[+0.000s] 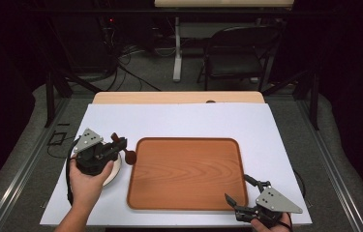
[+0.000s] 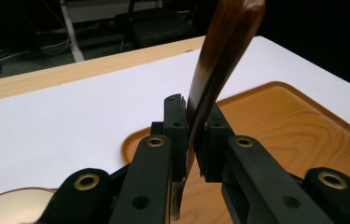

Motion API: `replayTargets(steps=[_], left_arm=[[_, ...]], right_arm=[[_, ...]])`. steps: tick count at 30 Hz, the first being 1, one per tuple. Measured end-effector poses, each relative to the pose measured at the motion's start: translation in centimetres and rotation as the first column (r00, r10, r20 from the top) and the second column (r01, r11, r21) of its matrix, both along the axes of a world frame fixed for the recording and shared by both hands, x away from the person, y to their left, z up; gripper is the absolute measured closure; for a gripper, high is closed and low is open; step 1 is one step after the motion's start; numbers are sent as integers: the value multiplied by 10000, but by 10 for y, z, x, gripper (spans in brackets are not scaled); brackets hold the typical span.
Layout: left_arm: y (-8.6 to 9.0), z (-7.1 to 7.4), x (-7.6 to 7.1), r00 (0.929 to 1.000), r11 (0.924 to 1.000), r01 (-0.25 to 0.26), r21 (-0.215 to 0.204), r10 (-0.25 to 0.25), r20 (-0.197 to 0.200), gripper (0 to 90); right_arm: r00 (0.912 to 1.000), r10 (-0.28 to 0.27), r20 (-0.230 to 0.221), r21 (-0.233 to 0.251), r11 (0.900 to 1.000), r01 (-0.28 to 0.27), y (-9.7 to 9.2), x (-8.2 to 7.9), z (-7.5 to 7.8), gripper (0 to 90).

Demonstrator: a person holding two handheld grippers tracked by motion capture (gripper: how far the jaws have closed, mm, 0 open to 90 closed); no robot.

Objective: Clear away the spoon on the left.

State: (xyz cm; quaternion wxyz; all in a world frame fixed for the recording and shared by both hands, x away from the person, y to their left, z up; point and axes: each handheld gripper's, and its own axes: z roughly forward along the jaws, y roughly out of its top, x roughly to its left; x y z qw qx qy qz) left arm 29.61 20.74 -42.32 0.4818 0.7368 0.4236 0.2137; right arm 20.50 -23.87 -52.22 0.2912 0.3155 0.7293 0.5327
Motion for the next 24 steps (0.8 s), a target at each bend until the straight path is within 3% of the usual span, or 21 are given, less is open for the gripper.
replayTargets(steps=[13,24], left_arm=[[-23,-9,-2,9933,9941,1034,313,-1015,-553,842],[-35,-19,-2,9835,9881,1499,342,-1455,-1078,842]], right_arm=[[10000,7,-6,-25,10000,-7,-1,0,0,174],[10000,27,-75,-12,10000,-27,-1,1,-1,179]])
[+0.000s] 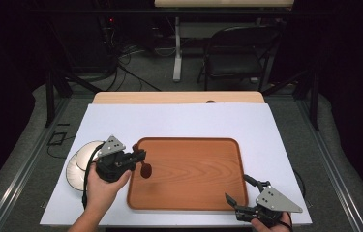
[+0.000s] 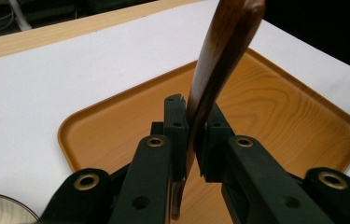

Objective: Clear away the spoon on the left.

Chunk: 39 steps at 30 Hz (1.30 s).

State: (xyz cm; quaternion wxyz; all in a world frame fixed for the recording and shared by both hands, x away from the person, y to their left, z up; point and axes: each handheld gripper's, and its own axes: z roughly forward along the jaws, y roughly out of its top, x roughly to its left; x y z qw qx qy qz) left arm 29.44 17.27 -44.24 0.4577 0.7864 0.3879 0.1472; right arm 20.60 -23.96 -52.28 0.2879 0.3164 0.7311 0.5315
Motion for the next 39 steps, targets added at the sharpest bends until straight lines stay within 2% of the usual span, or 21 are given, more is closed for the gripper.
replayTargets(steps=[15,19,26,32,39], left_arm=[[-10,-13,1,9971,9990,429,111,-422,-630,841],[-13,-17,4,9940,9987,509,105,-496,-974,841],[-14,-21,8,9900,9980,614,129,-592,-1278,841],[-15,-22,15,9882,9991,429,17,-422,-1475,839],[-21,-26,32,9847,9998,-148,119,166,-1732,820]], right_arm=[[10000,-4,-68,40,10000,4,1,0,0,179],[10000,-3,-59,27,10000,3,1,0,0,179],[10000,8,-35,21,10000,-8,0,0,0,180],[10000,3,-71,36,10000,-3,1,0,0,180],[10000,6,-54,39,10000,-6,0,0,0,180]])
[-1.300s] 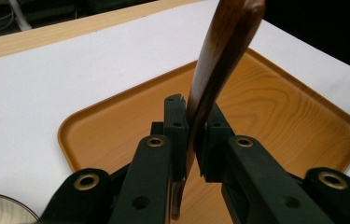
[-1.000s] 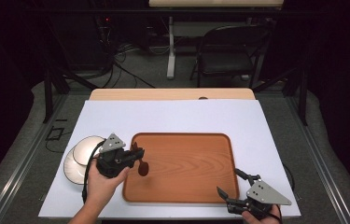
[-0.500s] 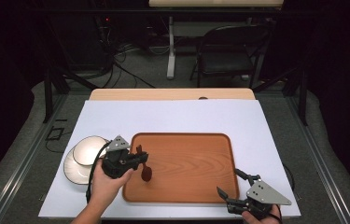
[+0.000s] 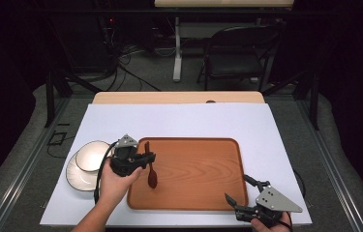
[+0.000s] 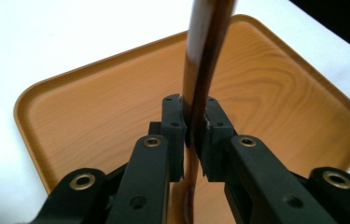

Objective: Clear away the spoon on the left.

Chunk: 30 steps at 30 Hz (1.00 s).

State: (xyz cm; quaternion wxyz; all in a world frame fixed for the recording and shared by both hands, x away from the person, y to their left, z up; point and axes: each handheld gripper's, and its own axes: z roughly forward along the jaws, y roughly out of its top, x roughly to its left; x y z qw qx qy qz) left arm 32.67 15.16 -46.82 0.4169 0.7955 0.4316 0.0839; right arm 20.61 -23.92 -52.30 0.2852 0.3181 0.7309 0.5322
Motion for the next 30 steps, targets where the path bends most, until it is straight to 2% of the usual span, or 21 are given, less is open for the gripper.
replayTargets(steps=[10,15,21,30], left_arm=[[0,-13,30,9952,9974,-700,-171,686,-698,795],[2,-24,47,9846,9931,-1055,-511,971,-1451,791],[3,-33,57,9739,9882,-1400,-626,1260,-1886,785],[4,-43,64,9610,9823,-1748,-671,1554,-2287,777]], right_arm=[[10000,-8,37,32,10000,8,-1,0,1,180],[10000,-4,41,36,10000,4,-1,0,1,180],[10000,-5,17,94,10000,5,-2,0,0,180],[10000,-90,-7,150,9998,90,-4,-1,0,180]])
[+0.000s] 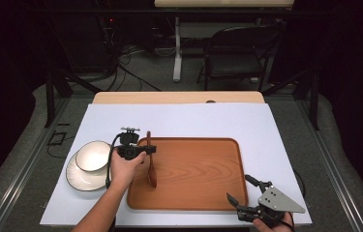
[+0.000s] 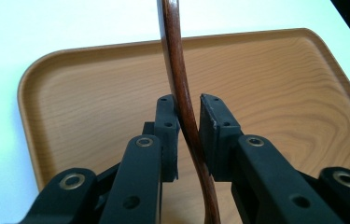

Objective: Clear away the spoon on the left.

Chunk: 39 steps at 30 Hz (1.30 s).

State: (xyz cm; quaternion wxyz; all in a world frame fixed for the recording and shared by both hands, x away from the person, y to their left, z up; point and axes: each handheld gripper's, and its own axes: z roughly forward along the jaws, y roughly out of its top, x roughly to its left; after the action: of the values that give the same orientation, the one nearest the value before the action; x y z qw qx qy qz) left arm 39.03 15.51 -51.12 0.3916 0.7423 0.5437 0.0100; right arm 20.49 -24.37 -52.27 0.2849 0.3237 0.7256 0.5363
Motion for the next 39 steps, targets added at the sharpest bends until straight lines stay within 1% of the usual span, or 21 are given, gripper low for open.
replayTargets(steps=[4,8,12,15,20,27,34,39], left_arm=[[-1,-4,1,9999,10000,-53,52,54,-157,774],[-2,-7,3,9997,9996,-151,222,155,-174,767],[-2,-9,4,9991,9991,-285,309,294,-294,763],[-2,-11,5,9988,9989,-340,327,351,-335,759],[0,-17,7,9968,9980,-531,348,550,-574,750],[1,-24,8,9943,9968,-716,344,741,-769,743],[1,-26,9,9941,9963,-727,455,761,-776,734],[-1,-27,9,9933,9955,-782,540,824,-805,704]], right_arm=[[10000,24,12,-33,10000,-24,1,1,0,181],[10000,37,17,-29,10000,-37,1,1,0,181],[10000,11,26,-28,10000,-11,0,0,0,181],[10000,18,19,-23,10000,-18,1,0,0,181],[10000,75,37,-67,9999,-74,1,0,0,181],[10000,59,24,-34,10000,-59,1,0,0,181],[9999,92,51,-54,9999,-92,2,0,0,181],[10000,89,39,-18,10000,-89,1,0,0,181]])
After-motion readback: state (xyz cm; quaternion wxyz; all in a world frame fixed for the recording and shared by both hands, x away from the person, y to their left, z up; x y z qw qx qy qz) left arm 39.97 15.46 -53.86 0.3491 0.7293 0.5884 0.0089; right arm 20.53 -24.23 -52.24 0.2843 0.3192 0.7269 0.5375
